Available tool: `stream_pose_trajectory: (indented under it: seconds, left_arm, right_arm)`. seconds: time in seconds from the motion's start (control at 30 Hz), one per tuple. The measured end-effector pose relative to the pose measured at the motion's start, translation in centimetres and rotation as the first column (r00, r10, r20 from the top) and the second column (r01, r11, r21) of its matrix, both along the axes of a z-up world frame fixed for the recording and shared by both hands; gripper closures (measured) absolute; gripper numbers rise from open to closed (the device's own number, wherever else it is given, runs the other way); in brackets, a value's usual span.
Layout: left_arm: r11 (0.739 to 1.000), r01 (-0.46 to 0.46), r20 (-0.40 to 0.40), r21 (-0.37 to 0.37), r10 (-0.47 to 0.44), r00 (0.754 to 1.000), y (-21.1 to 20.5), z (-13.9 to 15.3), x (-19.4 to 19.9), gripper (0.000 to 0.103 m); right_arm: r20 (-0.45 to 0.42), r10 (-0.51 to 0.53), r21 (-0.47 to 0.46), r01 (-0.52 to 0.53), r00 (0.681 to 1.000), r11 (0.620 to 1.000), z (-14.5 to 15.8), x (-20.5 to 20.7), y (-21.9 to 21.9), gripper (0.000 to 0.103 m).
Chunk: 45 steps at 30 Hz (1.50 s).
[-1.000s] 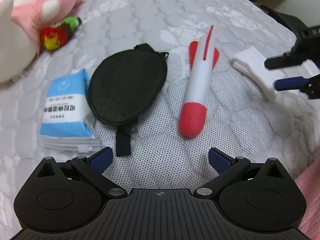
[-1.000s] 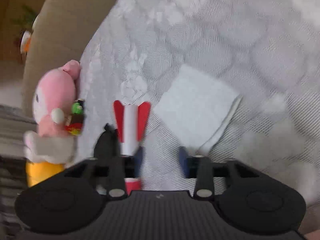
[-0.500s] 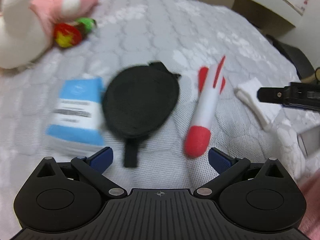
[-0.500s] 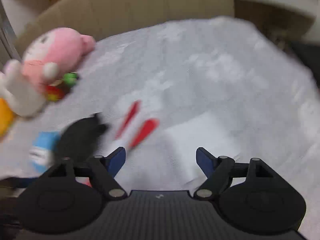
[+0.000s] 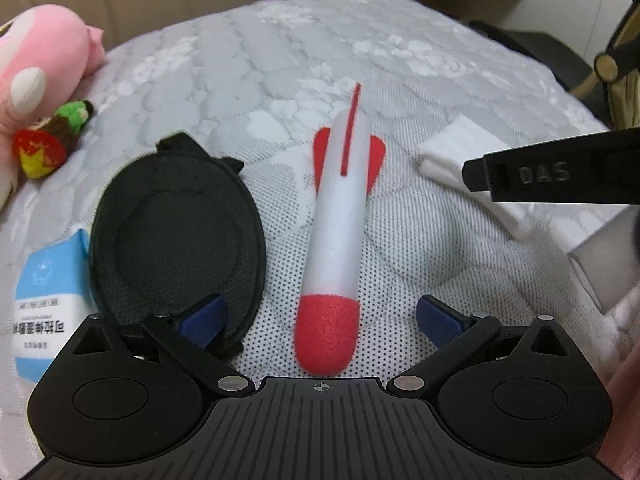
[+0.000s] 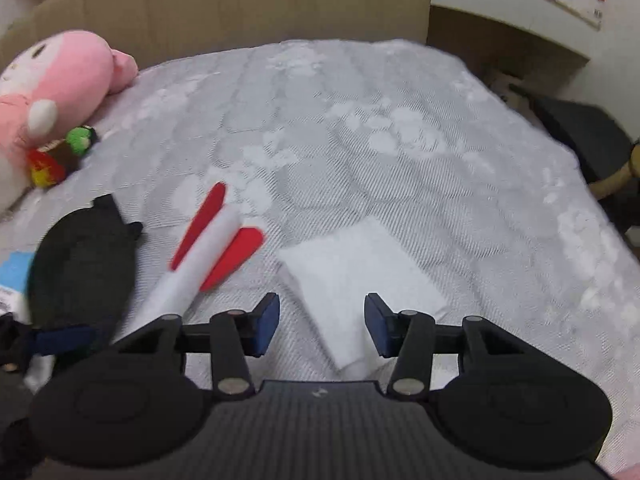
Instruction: Organize soft objects
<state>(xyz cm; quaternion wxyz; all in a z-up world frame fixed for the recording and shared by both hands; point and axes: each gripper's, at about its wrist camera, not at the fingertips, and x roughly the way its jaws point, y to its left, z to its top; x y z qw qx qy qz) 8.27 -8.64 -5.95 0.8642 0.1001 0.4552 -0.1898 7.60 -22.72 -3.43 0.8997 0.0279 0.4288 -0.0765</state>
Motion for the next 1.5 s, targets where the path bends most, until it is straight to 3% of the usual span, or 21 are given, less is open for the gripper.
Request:
stream_pose_trajectory:
  seconds: [0.13, 0.27, 0.37, 0.43, 0.57, 0.63, 0.73, 0.8, 0.9, 0.97, 1.03, 1.07, 1.1, 1.17, 1.23, 1.3, 1.37, 1.43, 1.5]
  left_arm:
    - [0.999, -0.036, -0.012, -0.018, 0.035, 0.999, 0.7, 0.0, 0.2, 0.000]
    - [0.998, -0.059, 0.008, 0.027, 0.059, 0.998, 1.0, 0.0, 0.4, 0.000]
    - [0.988, -0.137, 0.034, 0.068, 0.135, 0.990, 2.4, 0.3, 1.2, 0.000]
    - [0.979, -0.189, 0.041, 0.072, 0.187, 0.982, 3.7, 0.5, 1.7, 0.000]
    - [0.978, -0.209, -0.008, -0.002, 0.209, 0.978, 5.2, 1.4, 1.9, 0.000]
    - [0.980, -0.180, -0.035, -0.086, 0.178, 0.983, 5.3, 2.0, 1.5, 0.000]
    - [0.960, -0.129, -0.096, -0.250, 0.108, 0.990, 4.9, 2.4, 1.3, 0.000]
    - [0.953, -0.103, -0.133, -0.285, 0.067, 0.989, 4.2, 2.0, 1.8, 0.000]
    - [0.975, -0.075, -0.096, -0.210, 0.056, 0.994, 3.1, 1.7, 1.8, 0.000]
    - [0.981, -0.064, -0.078, -0.183, 0.050, 0.996, 2.5, 1.5, 1.5, 0.000]
    - [0.985, -0.057, -0.064, -0.166, 0.047, 0.997, 2.2, 1.4, 1.2, 0.000]
    - [0.984, -0.057, -0.059, -0.166, 0.048, 0.997, 2.2, 1.5, 1.1, 0.000]
    - [0.982, -0.061, -0.059, -0.178, 0.051, 0.997, 2.4, 1.6, 1.0, 0.000]
    - [0.972, -0.082, -0.062, -0.219, 0.070, 0.996, 3.0, 1.8, 1.1, 0.000]
    - [0.962, -0.105, -0.048, -0.251, 0.096, 0.994, 3.4, 2.0, 1.3, 0.000]
    - [0.970, -0.097, -0.002, -0.224, 0.099, 0.995, 2.7, 2.0, 1.4, 0.000]
    - [0.992, -0.053, 0.090, -0.114, 0.063, 0.994, 1.0, 1.7, 1.1, 0.000]
    - [1.000, 0.023, 0.211, 0.018, -0.026, 0.977, -1.1, 1.4, 0.0, 0.000]
    - [0.989, 0.118, 0.281, 0.087, -0.138, 0.950, -2.7, 1.2, -1.5, 0.000]
  right_arm:
    - [-0.040, 0.029, -0.053, -0.031, 0.999, 0.998, -0.9, 0.8, 0.9, 0.048]
    - [-0.060, 0.032, -0.102, -0.038, 0.998, 0.994, -1.6, 1.6, 1.2, 0.042]
    - [-0.078, 0.039, -0.145, -0.050, 0.996, 0.988, -2.4, 2.7, 1.1, 0.042]
    - [-0.090, 0.023, -0.155, -0.037, 0.996, 0.987, -3.0, 3.3, 0.7, 0.053]
    - [-0.076, -0.010, -0.114, 0.001, 0.997, 0.994, -3.0, 3.2, -0.3, 0.080]
    - [-0.054, -0.014, -0.083, 0.009, 0.998, 0.996, -2.4, 2.8, -0.6, 0.086]
    - [-0.032, -0.028, 0.030, 0.029, 0.999, 0.999, -1.5, 2.3, -1.5, 0.090]
    - [-0.031, -0.028, 0.185, 0.033, 0.999, 0.982, -0.6, 2.0, -2.4, 0.092]
    - [-0.007, 0.031, 0.490, -0.023, 1.000, 0.871, 1.2, 2.0, -3.5, 0.092]
    - [0.009, 0.083, 0.618, -0.070, 0.997, 0.783, 1.9, 2.6, -3.5, 0.092]
    - [0.018, 0.121, 0.683, -0.100, 0.993, 0.723, 2.0, 3.5, -3.1, 0.092]
    - [0.029, 0.134, 0.679, -0.118, 0.991, 0.724, 2.0, 3.8, -2.8, 0.091]
    - [0.044, 0.132, 0.618, -0.130, 0.990, 0.775, 2.1, 3.8, -2.4, 0.089]
    - [0.073, 0.108, 0.410, -0.128, 0.991, 0.903, 2.4, 3.3, -1.8, 0.077]
    - [0.077, 0.042, 0.209, -0.057, 0.996, 0.976, 2.1, 2.3, -2.6, 0.068]
    - [0.053, -0.073, 0.161, 0.063, 0.996, 0.985, 1.8, 1.7, -4.8, 0.061]
    - [0.025, -0.186, 0.159, 0.180, 0.982, 0.971, 1.5, 1.3, -7.1, 0.058]
    - [0.019, -0.243, 0.180, 0.236, 0.970, 0.955, 1.5, 1.2, -8.2, 0.057]
    - [0.012, -0.252, 0.185, 0.245, 0.968, 0.952, 1.3, 1.3, -8.0, 0.055]
